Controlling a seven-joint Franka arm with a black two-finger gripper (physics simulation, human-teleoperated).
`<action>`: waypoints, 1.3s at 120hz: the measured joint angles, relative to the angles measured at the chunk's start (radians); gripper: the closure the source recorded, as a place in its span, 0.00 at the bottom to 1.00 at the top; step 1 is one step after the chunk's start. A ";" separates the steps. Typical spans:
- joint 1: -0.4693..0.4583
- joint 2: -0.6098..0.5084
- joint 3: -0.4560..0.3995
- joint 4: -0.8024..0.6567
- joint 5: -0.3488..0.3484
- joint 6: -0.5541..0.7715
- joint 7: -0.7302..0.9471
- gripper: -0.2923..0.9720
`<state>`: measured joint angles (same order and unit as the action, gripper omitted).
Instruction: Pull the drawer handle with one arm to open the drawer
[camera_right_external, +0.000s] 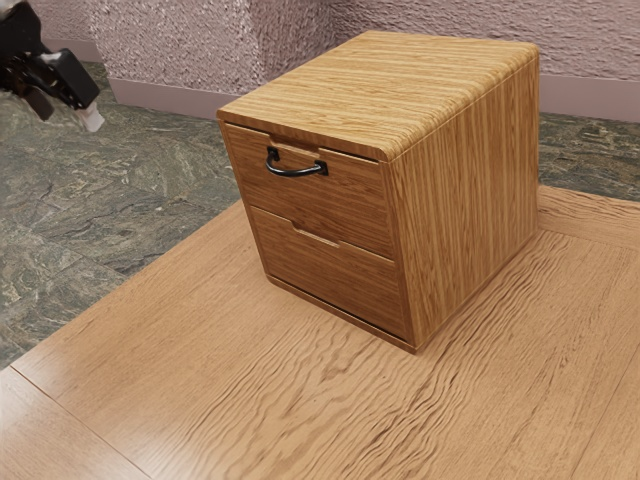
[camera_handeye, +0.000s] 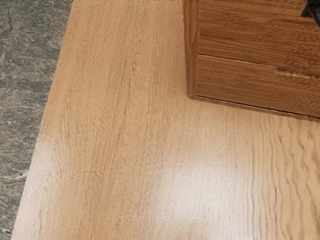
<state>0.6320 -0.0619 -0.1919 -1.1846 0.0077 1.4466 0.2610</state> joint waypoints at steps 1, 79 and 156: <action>-0.013 0.000 -0.004 -0.003 0.001 0.000 0.000 0.25; -0.351 0.036 -0.076 -0.011 0.183 -0.051 0.436 0.25; -0.726 0.012 0.071 -0.174 0.285 0.180 0.717 0.25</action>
<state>-0.0943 -0.0499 -0.1211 -1.3590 0.2931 1.6268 0.9779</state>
